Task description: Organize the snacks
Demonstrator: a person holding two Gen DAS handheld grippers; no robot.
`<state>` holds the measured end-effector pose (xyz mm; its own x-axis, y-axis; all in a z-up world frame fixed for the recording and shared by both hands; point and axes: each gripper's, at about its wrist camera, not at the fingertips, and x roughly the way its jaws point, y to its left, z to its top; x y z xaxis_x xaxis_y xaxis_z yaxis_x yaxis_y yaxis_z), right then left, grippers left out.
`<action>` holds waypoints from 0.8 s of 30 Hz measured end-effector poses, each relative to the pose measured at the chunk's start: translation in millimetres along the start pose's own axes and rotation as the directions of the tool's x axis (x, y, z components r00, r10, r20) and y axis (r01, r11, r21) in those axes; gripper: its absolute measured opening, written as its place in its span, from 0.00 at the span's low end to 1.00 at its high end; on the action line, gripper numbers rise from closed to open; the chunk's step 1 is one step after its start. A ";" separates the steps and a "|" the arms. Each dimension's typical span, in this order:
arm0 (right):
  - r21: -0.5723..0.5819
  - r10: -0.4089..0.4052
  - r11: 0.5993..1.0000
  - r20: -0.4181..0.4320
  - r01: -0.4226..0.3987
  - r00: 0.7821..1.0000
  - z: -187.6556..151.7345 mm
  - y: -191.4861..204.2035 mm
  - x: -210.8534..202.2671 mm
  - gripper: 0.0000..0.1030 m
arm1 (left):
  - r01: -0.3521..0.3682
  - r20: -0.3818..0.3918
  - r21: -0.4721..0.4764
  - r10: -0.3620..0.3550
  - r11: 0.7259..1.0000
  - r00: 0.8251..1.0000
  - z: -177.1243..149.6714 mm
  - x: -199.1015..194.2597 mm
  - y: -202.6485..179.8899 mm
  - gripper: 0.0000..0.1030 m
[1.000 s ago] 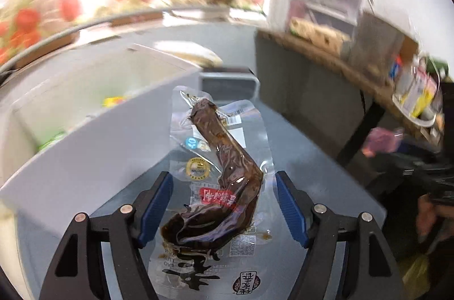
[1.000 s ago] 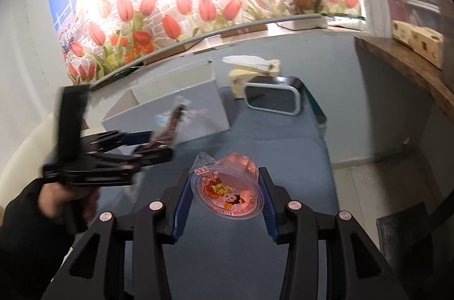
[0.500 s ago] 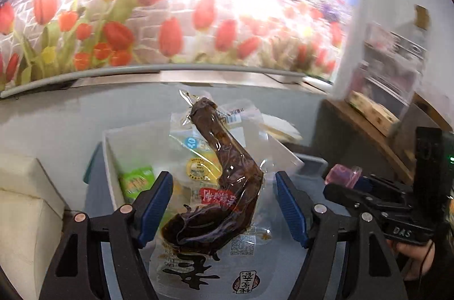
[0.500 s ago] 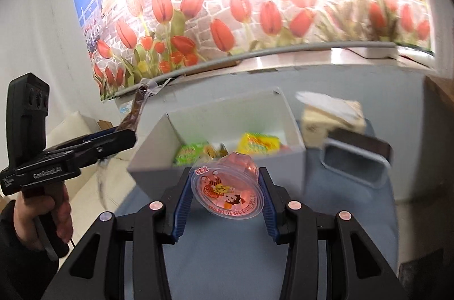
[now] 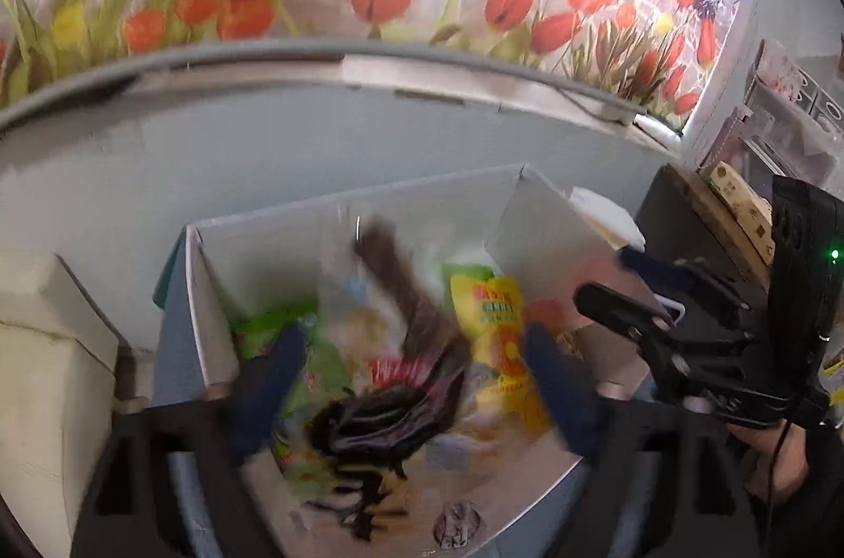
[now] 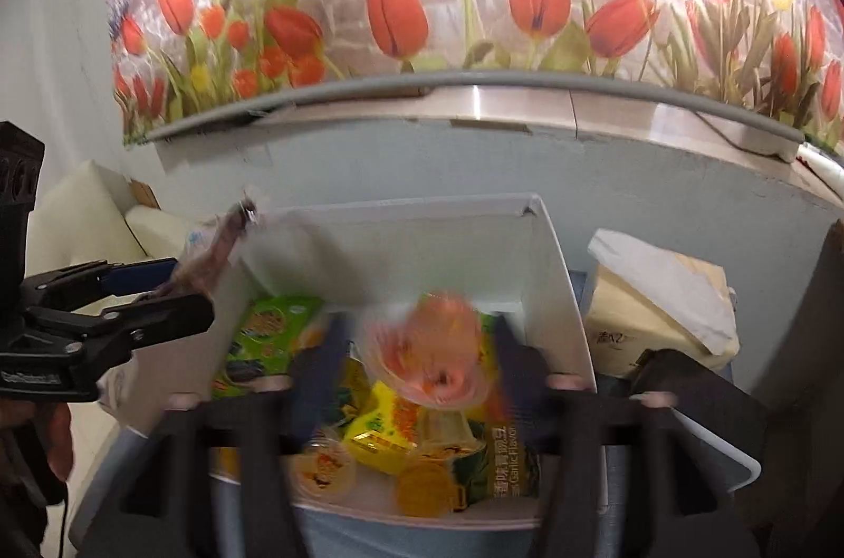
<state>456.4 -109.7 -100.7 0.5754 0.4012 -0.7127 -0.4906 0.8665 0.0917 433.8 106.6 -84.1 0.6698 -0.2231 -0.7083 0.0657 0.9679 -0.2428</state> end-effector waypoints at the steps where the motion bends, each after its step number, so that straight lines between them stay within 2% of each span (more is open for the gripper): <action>1: -0.003 -0.002 1.000 0.027 0.002 1.000 -1.4 -1.4 -3.9 1.00 | -0.006 0.021 0.008 0.006 1.000 1.000 -1.2 -1.4 1.3 1.00; 3: 0.007 -0.010 1.000 0.035 0.010 0.999 -2.8 -4.2 -8.9 1.00 | -0.036 0.030 0.016 0.036 0.999 0.999 -2.2 -3.3 0.6 1.00; 6: 0.001 0.001 1.000 0.030 -0.001 1.000 -6.6 -3.0 -16.4 1.00 | -0.024 0.043 0.020 0.023 1.000 0.999 -3.5 -8.4 -2.9 1.00; 9: -0.021 0.000 1.000 0.035 0.001 0.999 -9.9 2.6 -25.0 1.00 | -0.042 0.068 0.036 0.039 0.998 0.997 -5.6 -16.9 -9.0 1.00; 14: -0.018 0.000 1.000 0.032 0.000 0.999 -23.6 11.5 -48.3 1.00 | -0.113 0.123 0.094 0.101 0.989 0.987 -27.4 -50.1 -32.5 1.00; 20: -0.016 0.010 1.000 0.075 -0.009 0.997 -60.0 25.8 -109.3 1.00 | -0.096 0.173 0.073 0.082 0.993 0.981 -71.0 -96.2 -50.2 1.00; 22: -0.066 -0.043 0.997 0.112 0.050 0.993 -73.3 41.7 -140.7 1.00 | -0.082 0.198 0.054 0.070 0.995 0.978 -84.1 -114.0 -55.0 1.00; 24: -0.074 -0.077 0.994 0.110 0.086 0.991 -80.4 53.2 -163.0 1.00 | -0.115 0.263 0.075 0.092 0.991 0.960 -99.8 -145.5 -70.4 1.00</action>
<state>283.9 -152.9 -35.5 0.6805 0.3632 -0.6364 -0.4864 0.8735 -0.0216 257.9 59.3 -30.1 0.8441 -0.0948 -0.5278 0.0431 0.9931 -0.1094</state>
